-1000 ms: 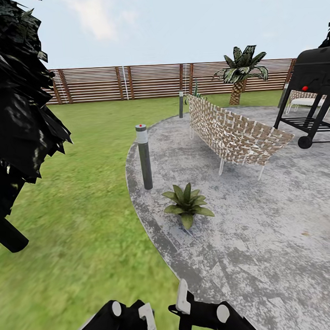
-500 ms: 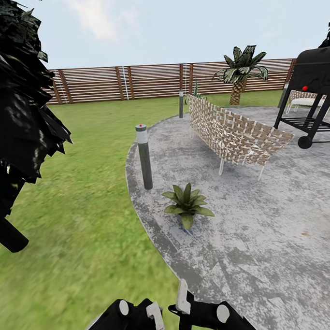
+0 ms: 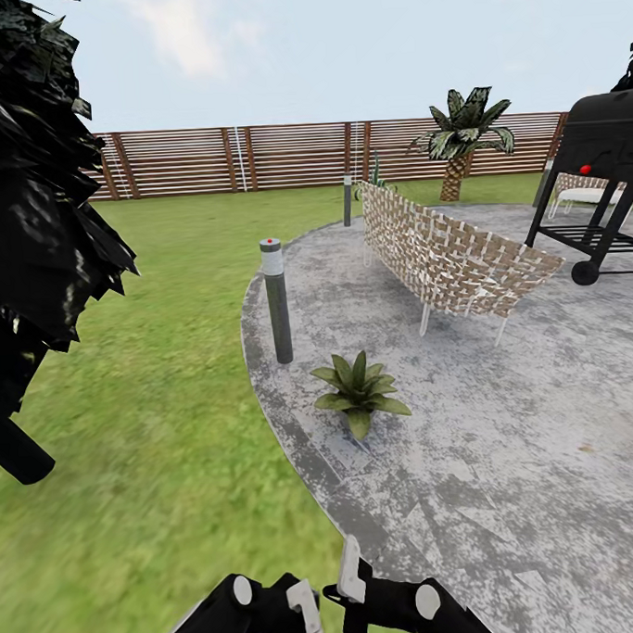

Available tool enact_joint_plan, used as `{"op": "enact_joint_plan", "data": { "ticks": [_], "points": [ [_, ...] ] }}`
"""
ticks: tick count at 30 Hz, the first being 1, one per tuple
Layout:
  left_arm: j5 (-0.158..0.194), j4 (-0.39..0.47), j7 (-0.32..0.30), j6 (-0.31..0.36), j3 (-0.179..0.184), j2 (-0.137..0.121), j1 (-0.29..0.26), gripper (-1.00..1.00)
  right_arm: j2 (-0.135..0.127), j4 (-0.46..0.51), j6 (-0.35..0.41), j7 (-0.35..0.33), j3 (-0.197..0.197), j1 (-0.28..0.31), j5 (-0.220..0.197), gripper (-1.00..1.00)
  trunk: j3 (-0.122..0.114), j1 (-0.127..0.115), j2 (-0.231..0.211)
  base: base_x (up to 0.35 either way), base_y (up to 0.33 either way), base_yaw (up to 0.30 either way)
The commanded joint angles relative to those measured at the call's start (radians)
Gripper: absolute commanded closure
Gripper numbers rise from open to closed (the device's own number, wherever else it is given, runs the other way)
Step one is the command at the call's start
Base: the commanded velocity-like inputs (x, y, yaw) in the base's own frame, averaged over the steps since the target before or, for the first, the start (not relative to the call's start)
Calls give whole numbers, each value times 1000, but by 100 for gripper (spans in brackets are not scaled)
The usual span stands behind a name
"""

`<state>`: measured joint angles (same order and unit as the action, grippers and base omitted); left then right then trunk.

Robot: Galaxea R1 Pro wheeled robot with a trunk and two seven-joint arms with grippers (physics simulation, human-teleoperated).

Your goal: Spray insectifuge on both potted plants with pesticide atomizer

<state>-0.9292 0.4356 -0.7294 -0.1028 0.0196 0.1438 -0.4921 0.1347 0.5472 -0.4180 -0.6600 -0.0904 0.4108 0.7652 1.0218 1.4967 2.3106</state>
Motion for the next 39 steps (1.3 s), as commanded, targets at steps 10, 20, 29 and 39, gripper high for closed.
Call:
{"op": "enact_joint_plan", "data": {
  "ticks": [10,20,29,39],
  "points": [
    [-7,-5,-4,-34,-1,1,0,100,0,0,-5,1,1,0,9,100,1,0,0,0,0,0],
    [-2,-9,-4,-37,-1,15,0,100,0,0,-5,1,1,0,9,100,1,0,0,0,0,0],
    [35,-8,-5,-41,0,17,-1,100,0,-1,-5,2,1,0,9,100,1,0,0,0,0,0],
    [36,-10,-5,-42,0,15,-1,100,0,-1,-5,2,1,0,9,100,1,0,0,0,0,0]
  ]
}}
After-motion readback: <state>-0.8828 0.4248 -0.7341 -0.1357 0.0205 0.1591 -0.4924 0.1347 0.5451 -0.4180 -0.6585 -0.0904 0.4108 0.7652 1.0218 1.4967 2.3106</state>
